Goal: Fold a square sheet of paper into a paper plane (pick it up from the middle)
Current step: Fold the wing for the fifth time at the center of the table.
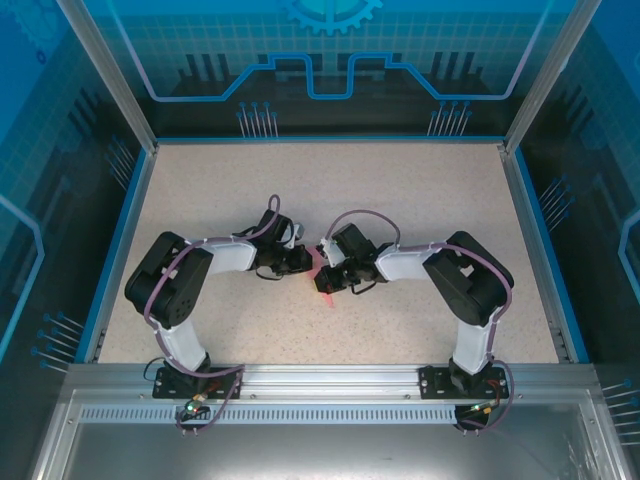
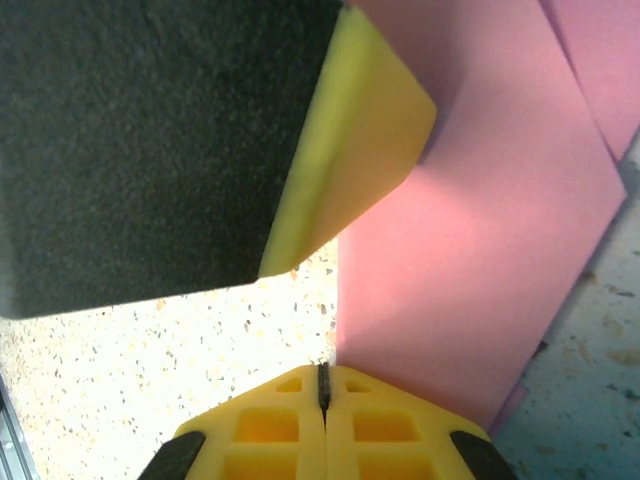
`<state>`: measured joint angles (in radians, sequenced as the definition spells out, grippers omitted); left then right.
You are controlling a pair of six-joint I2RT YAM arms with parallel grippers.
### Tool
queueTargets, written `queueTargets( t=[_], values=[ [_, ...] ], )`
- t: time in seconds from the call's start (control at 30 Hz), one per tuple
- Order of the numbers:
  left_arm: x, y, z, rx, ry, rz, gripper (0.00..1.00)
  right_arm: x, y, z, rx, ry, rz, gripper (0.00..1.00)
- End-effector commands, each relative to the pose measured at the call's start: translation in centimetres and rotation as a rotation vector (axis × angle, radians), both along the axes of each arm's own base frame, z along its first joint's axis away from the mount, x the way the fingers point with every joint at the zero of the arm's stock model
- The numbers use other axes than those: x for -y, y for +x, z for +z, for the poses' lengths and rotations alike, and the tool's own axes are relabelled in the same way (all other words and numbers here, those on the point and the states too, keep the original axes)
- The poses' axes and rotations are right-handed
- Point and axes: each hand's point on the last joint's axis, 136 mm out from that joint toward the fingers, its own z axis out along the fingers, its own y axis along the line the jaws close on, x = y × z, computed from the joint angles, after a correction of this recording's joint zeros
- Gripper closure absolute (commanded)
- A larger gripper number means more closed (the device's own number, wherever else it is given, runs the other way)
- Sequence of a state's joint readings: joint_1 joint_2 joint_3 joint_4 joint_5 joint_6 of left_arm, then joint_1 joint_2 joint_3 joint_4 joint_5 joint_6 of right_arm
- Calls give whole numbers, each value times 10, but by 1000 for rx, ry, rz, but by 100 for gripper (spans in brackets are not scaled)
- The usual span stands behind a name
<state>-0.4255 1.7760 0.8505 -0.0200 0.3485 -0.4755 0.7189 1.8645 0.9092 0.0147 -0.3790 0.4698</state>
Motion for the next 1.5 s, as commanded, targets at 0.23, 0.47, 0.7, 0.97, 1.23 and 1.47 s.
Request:
queueTargets(
  t=[0.23, 0.47, 0.7, 0.97, 1.23, 1.47],
  values=[
    [-28, 27, -8, 46, 75, 76, 84, 68, -81, -67, -310, -291, 23, 99],
    [-42, 38, -15, 37, 120, 120, 84, 72, -84, -70, -317, -306, 24, 99],
    [-69, 56, -15, 42, 139, 183, 84, 77, -87, -72, -323, -322, 24, 99],
    [-90, 81, -5, 19, 130, 251, 84, 78, -87, -71, -319, -322, 20, 99],
    [-81, 88, 47, 96, 44, 258, 83, 68, -77, -63, -296, -289, 11, 99],
    [-44, 51, 69, 107, -148, 204, 83, 48, -57, -44, -248, -225, -2, 99]
  ],
)
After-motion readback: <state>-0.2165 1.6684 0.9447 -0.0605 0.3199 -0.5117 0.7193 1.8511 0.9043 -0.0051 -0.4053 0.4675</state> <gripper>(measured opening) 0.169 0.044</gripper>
